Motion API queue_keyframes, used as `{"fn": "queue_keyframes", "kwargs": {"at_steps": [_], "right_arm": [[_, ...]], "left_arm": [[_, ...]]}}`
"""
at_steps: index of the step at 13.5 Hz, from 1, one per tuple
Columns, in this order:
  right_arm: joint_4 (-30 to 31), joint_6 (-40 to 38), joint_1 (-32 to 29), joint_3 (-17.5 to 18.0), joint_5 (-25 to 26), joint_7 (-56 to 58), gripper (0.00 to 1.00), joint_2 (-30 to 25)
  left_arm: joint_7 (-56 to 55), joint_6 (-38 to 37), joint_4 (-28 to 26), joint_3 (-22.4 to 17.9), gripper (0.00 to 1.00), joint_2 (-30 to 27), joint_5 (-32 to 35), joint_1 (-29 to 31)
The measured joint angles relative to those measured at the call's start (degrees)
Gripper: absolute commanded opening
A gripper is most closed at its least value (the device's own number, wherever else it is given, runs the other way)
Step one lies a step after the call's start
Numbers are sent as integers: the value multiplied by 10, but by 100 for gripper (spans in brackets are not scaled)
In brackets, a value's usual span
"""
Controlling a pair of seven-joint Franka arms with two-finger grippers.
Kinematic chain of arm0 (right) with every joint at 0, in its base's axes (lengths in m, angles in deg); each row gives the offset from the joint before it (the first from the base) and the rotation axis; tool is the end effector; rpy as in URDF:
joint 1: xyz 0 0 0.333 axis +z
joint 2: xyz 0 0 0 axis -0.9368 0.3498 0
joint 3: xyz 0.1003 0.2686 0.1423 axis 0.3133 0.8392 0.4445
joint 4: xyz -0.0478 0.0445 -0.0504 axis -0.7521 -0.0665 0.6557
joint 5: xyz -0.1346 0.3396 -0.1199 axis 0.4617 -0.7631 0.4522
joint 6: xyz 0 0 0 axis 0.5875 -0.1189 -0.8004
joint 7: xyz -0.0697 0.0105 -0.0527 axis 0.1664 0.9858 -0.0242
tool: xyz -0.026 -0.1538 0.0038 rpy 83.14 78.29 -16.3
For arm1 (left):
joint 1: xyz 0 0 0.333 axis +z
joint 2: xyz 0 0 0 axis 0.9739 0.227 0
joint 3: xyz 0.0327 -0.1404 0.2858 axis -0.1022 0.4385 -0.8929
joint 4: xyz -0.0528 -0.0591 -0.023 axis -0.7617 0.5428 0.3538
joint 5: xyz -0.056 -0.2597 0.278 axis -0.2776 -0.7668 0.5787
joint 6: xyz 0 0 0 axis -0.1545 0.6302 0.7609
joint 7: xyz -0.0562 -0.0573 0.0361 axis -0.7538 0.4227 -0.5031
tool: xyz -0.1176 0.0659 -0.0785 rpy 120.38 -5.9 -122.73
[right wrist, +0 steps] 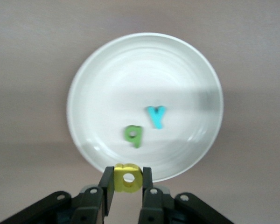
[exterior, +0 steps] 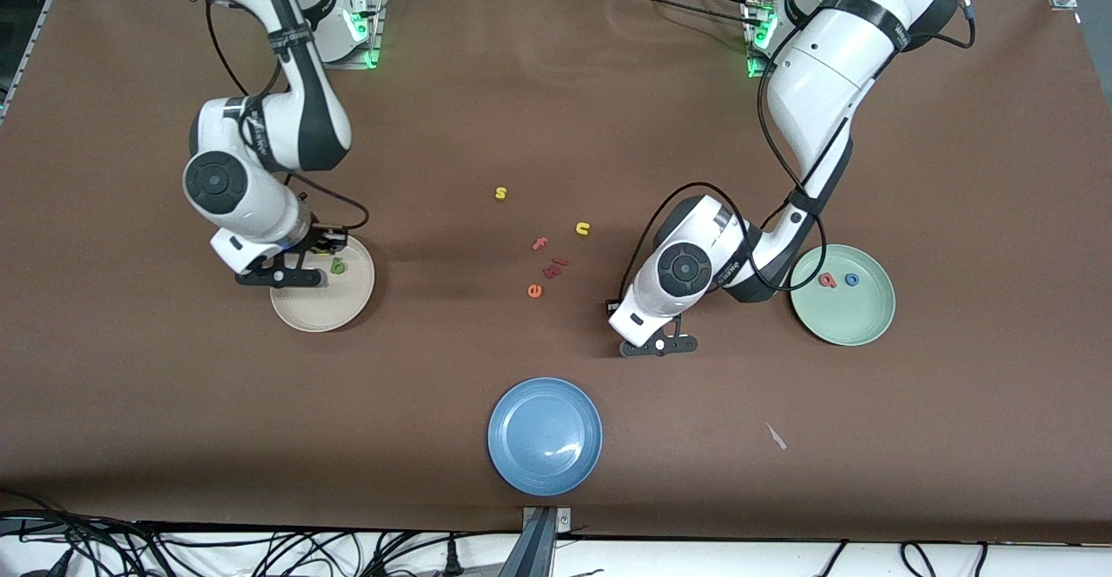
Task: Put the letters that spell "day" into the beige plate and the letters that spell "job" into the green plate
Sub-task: 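Release the yellow d on the cream plate and cyan l on the green plate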
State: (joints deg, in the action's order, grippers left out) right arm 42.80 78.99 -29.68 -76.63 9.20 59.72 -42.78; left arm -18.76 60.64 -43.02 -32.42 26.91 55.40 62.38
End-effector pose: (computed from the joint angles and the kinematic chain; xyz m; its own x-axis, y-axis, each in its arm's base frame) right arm 0.5604 0.1116 0.2427 0.9920 0.0181 -0.1248 0.0302 -0.9950 0.0956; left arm 0.6341 -0.3569 0.1336 0.9909 0.1036 -0.0857 0.1092 -0.9920 0.0639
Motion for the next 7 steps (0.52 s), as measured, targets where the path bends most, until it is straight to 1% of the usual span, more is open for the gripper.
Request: {"fn": "queue_keyframes", "kwargs": {"at_steps": [1, 2, 3, 4, 5, 6, 7], "right_arm": [[3, 8, -10, 0, 0, 18, 8, 10], [12, 29, -19, 0, -1, 36, 11, 21], [24, 57, -27, 0, -1, 50, 27, 31], [36, 79, -32, 0, -1, 58, 82, 40], [43, 90, -34, 0, -2, 61, 100, 46], [46, 94, -34, 0, -2, 61, 100, 50], [45, 94, -34, 1, -2, 61, 100, 51]], "left_arm": [[0, 3, 0, -1, 38, 0, 0, 0], [0, 7, 0, -3, 34, 0, 0, 0], [0, 9, 0, -5, 28, 0, 0, 0], [0, 10, 1, -7, 22, 0, 0, 0], [0, 10, 1, -7, 15, 0, 0, 0], [0, 10, 1, -7, 10, 0, 0, 0], [0, 10, 1, -8, 0, 0, 0, 0]]}}
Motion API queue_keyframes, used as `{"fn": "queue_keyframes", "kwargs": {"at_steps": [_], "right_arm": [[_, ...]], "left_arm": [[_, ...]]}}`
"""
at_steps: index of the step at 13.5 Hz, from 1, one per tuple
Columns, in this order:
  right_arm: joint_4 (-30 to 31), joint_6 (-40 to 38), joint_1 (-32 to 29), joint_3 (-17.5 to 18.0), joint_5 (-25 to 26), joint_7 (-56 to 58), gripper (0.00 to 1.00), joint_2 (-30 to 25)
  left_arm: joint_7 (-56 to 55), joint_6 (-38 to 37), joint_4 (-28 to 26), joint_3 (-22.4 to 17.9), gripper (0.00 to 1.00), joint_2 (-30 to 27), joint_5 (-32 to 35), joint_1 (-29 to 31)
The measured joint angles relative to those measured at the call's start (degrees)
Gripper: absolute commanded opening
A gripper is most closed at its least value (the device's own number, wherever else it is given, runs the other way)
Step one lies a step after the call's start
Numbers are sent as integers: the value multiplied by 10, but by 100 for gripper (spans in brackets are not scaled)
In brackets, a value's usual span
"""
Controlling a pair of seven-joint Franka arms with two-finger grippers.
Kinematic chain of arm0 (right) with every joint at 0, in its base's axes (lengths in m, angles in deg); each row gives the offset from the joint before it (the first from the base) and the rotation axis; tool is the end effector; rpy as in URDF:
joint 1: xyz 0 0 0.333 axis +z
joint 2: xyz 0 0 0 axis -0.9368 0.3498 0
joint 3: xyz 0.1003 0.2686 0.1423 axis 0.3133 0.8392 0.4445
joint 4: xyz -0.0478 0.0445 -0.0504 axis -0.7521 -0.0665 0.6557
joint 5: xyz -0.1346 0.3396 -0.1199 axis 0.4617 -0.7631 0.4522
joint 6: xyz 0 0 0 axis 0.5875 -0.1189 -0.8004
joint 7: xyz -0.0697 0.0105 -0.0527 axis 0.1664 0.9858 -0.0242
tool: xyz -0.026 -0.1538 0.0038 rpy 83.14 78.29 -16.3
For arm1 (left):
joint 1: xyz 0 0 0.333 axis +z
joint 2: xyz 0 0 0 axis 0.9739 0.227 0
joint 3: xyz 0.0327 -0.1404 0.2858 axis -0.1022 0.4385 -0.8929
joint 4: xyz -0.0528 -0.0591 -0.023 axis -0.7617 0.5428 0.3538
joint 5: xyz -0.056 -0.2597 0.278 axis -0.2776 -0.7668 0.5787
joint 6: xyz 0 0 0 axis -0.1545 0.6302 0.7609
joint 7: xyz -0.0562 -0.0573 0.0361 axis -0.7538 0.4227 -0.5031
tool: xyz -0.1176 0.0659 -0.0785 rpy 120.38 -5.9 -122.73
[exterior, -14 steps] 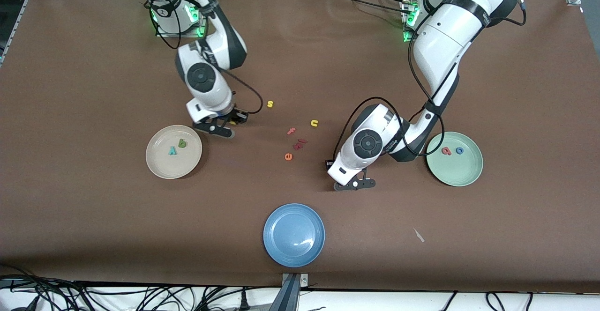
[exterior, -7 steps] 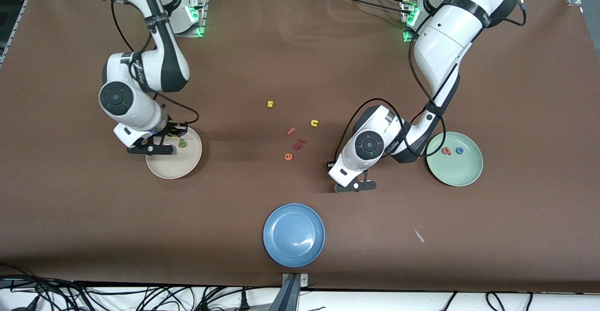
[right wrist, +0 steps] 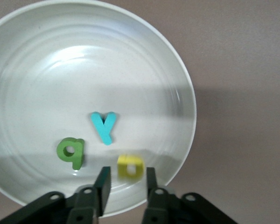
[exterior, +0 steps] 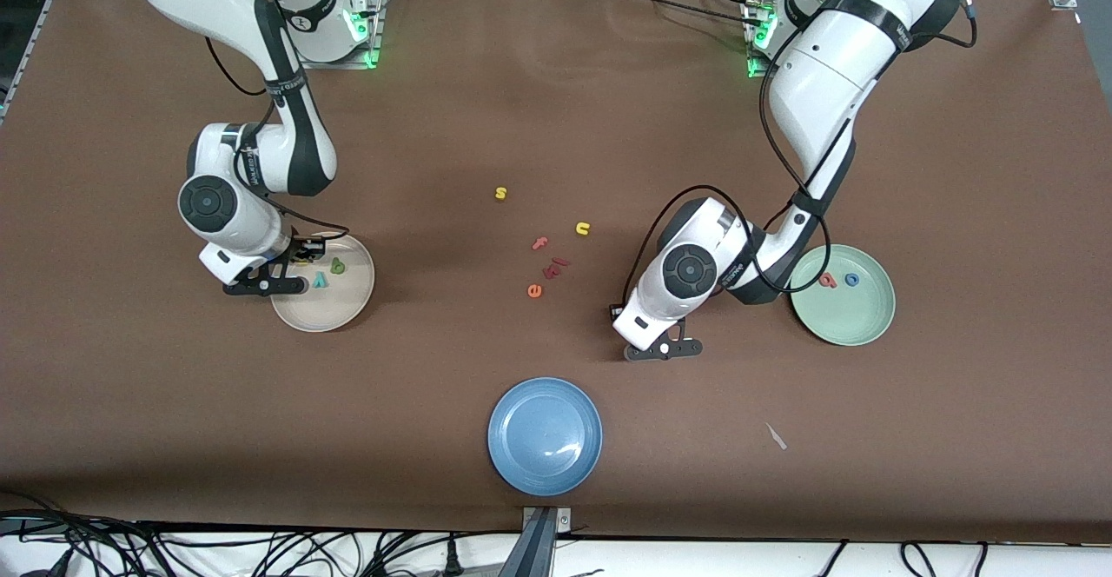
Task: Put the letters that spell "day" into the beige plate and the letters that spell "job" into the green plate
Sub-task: 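Release the yellow d on the cream plate and cyan l on the green plate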
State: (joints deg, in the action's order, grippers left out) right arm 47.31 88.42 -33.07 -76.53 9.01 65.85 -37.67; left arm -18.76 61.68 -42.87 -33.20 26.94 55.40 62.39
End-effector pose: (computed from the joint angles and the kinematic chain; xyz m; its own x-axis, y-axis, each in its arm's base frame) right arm 0.5546 0.0653 0.1805 0.9906 0.0611 -0.1227 0.0776 -0.9878 0.1349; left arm 0.6409 -0.3510 0.1339 0.9912 0.1142 -0.0664 0.1186 -0.9907 0.0665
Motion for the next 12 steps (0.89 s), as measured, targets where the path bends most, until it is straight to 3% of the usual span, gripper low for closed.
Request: {"fn": "queue_keyframes", "kwargs": {"at_steps": [3, 6, 8, 12], "right_arm": [[-24, -30, 3, 2, 0, 0, 100, -11], [-112, -156, 6, 3, 0, 0, 100, -27], [-178, -220, 12, 5, 0, 0, 100, -32], [-293, -295, 26, 5, 4, 0, 100, -33]], "left_arm": [[-5, 0, 1, 0, 0, 0, 0, 0], [-15, -21, 19, 0, 0, -9, -2, 5], [-14, -111, 33, 0, 0, -43, -18, 27], [84, -301, 30, 4, 0, -115, -37, 137]]}}
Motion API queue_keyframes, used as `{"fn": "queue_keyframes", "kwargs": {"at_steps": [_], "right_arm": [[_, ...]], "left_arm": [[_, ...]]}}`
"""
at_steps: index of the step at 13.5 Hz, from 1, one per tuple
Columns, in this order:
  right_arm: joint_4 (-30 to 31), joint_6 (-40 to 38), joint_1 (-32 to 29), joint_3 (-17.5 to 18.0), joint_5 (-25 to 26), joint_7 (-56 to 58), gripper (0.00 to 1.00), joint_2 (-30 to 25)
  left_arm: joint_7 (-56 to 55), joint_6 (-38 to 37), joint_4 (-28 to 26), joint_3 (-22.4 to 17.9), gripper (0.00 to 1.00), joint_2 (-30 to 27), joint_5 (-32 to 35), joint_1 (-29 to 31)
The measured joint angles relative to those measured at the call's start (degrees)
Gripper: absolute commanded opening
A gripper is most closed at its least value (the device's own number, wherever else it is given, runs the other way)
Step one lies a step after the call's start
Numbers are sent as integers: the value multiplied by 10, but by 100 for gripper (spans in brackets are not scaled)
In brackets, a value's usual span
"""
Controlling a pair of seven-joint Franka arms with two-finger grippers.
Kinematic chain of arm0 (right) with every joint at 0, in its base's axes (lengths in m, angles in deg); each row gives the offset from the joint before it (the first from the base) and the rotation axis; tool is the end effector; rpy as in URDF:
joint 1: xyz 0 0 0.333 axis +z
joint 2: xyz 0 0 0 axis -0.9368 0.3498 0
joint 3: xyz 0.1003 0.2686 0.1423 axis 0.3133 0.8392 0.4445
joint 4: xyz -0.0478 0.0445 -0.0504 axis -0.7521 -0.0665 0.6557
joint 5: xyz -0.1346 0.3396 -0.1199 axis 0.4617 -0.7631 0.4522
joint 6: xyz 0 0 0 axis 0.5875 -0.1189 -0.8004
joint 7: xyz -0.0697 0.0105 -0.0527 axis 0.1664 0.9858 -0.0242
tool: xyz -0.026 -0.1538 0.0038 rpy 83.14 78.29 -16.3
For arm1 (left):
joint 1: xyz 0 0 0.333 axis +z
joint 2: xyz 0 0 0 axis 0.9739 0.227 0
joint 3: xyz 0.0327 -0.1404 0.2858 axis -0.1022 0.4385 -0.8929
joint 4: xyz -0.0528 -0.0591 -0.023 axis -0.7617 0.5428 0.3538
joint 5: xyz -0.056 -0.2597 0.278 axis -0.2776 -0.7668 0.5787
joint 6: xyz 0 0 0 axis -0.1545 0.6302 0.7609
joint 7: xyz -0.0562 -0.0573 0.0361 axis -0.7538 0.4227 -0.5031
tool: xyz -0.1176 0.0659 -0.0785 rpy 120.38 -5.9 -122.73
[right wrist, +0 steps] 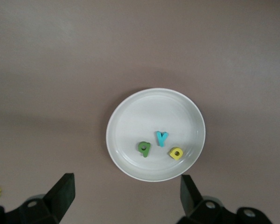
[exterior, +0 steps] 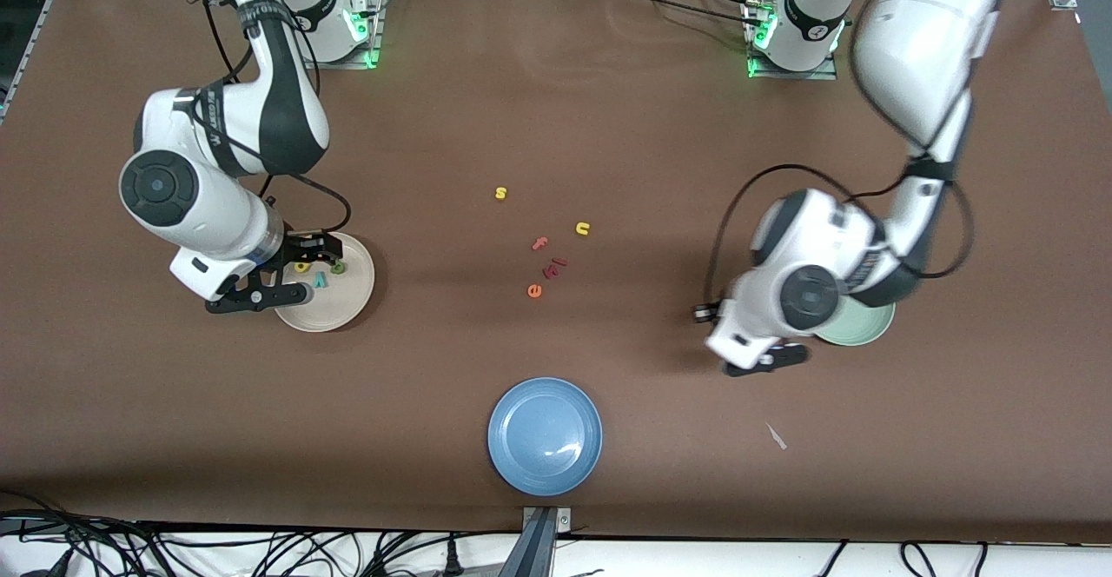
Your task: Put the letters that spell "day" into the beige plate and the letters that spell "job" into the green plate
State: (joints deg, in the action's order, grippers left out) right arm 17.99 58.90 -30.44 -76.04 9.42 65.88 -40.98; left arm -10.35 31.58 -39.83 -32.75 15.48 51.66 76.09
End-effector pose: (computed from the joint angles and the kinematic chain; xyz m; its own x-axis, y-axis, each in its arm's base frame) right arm 0.6216 0.1579 0.3823 0.9804 0.1759 -0.0882 0.1823 -0.9807 0.0703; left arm 0.6626 -0.1733 0.2620 0.9322 0.2168 -0.2897 0.2029 -0.9761 -0.0776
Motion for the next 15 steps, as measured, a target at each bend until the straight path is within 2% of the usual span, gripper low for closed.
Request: {"fn": "queue_keyframes", "kwargs": {"at_steps": [2, 4, 6, 7, 8, 9, 10, 12, 15], "right_arm": [[-78, -63, -2, -4, 17, 0, 100, 0], [-138, -97, -14, -13, 18, 1, 100, -3], [-169, -105, -38, -10, 18, 7, 100, -11], [-174, -122, -63, 3, 17, 7, 100, -20], [-173, -157, -107, 36, 17, 7, 100, -35], [-166, -191, -167, 85, 17, 7, 100, -54], [-149, -208, -222, 131, 19, 8, 100, -76], [-90, -203, -301, 206, 38, 5, 100, -131], [50, -94, -339, 259, 81, -24, 100, -228]], "left_arm": [[55, -27, -24, -2, 0, -3, 1, 59], [91, -20, -55, -3, 0, 5, 8, 108], [108, 17, -69, -3, 0, 25, 10, 145], [110, 34, -71, -3, 0, 36, 10, 155], [110, 47, -72, -3, 32, 47, 10, 159], [110, 57, -73, -3, 68, 56, 10, 158], [110, 61, -73, -2, 100, 60, 10, 157], [110, 65, -69, -1, 100, 58, 10, 159], [110, 65, -52, -1, 100, 31, 10, 170]]}}
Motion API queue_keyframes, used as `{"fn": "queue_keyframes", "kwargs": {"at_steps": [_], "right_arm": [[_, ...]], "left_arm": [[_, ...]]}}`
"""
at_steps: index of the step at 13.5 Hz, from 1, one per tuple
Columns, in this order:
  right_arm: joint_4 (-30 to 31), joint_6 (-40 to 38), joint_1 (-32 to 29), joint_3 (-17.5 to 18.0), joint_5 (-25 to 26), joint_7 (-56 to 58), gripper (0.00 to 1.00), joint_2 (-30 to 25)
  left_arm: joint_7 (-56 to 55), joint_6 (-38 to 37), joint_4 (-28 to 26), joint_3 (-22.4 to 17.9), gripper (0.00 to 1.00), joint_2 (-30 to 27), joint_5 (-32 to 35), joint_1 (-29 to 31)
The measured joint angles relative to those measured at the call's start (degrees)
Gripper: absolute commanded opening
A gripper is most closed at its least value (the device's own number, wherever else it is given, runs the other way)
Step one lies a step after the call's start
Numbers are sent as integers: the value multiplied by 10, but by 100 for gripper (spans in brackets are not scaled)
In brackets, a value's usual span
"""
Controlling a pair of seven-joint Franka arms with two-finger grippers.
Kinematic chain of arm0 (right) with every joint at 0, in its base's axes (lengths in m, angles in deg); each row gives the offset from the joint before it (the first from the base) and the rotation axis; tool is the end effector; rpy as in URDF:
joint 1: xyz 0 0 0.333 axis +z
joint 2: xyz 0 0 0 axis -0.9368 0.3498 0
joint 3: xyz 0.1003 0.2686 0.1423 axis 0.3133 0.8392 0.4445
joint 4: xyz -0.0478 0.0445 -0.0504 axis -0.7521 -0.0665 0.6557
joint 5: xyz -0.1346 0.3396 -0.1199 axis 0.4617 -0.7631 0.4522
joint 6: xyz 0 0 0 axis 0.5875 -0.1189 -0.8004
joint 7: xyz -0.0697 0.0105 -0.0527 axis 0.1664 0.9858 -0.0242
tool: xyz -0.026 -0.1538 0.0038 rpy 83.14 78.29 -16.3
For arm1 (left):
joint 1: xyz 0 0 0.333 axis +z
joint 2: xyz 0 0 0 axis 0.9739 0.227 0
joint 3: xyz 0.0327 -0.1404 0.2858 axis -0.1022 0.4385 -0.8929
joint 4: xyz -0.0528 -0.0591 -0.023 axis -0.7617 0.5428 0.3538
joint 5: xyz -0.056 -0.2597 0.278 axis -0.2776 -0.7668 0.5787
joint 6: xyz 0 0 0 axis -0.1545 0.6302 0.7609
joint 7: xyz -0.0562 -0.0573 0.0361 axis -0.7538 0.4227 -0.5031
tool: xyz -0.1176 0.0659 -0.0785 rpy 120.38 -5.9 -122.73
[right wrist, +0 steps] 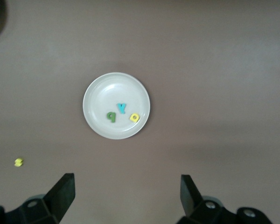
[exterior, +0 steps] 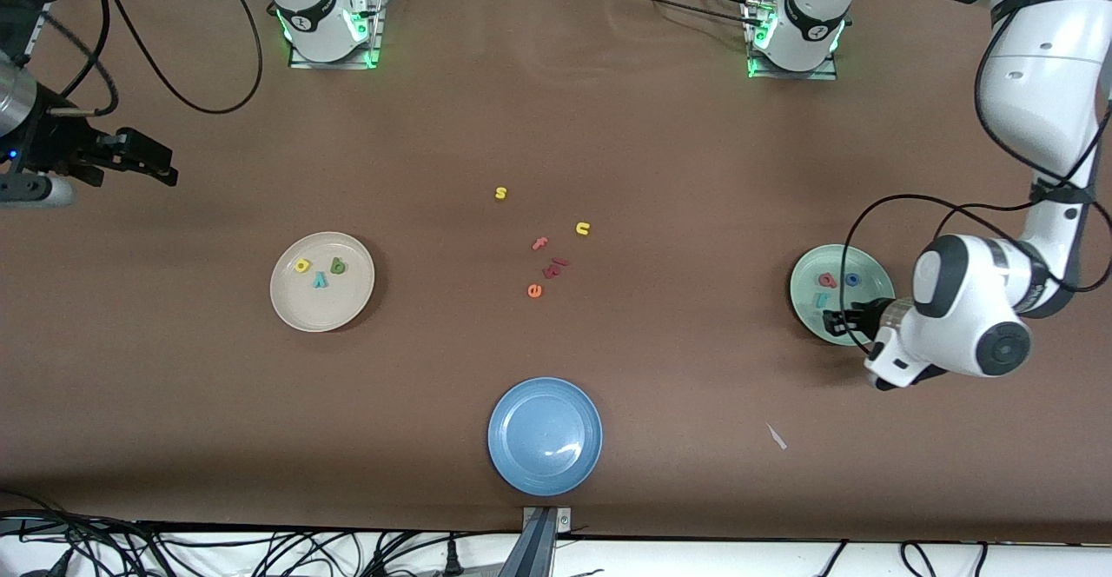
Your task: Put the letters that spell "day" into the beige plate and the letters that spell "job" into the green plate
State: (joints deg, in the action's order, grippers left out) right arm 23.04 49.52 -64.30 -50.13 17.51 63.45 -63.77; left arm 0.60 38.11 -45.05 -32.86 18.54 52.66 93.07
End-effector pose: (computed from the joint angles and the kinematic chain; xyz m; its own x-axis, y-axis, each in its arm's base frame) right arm 0.5523 0.0181 0.5425 0.9998 0.0154 0.0080 0.0152 -0.9997 0.0172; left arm 0.6733 0.0200 0.1948 0.9013 0.2875 -0.3241 0.2962 -0.9548 -0.0233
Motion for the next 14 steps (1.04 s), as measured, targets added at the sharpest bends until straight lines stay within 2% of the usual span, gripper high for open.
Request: {"fn": "queue_keyframes", "kwargs": {"at_steps": [1, 3, 8, 11, 14], "right_arm": [[28, 21, -9, 13, 7, -5, 100, -20], [43, 21, -19, 22, 8, -6, 100, -36], [32, 17, -25, 23, 7, -5, 100, -27], [25, 0, -26, 21, -16, -5, 100, -21], [24, -3, -28, 18, -20, -5, 100, -19]], "left_arm": [[0, -1, 3, 0, 100, -21, 0, 5], [7, -21, 5, 0, 99, -66, 7, 14], [89, -69, 4, 4, 99, -162, 28, 18], [129, -103, 4, 18, 99, -221, 26, 17], [139, -119, 2, 23, 98, -254, 12, 16]]}}
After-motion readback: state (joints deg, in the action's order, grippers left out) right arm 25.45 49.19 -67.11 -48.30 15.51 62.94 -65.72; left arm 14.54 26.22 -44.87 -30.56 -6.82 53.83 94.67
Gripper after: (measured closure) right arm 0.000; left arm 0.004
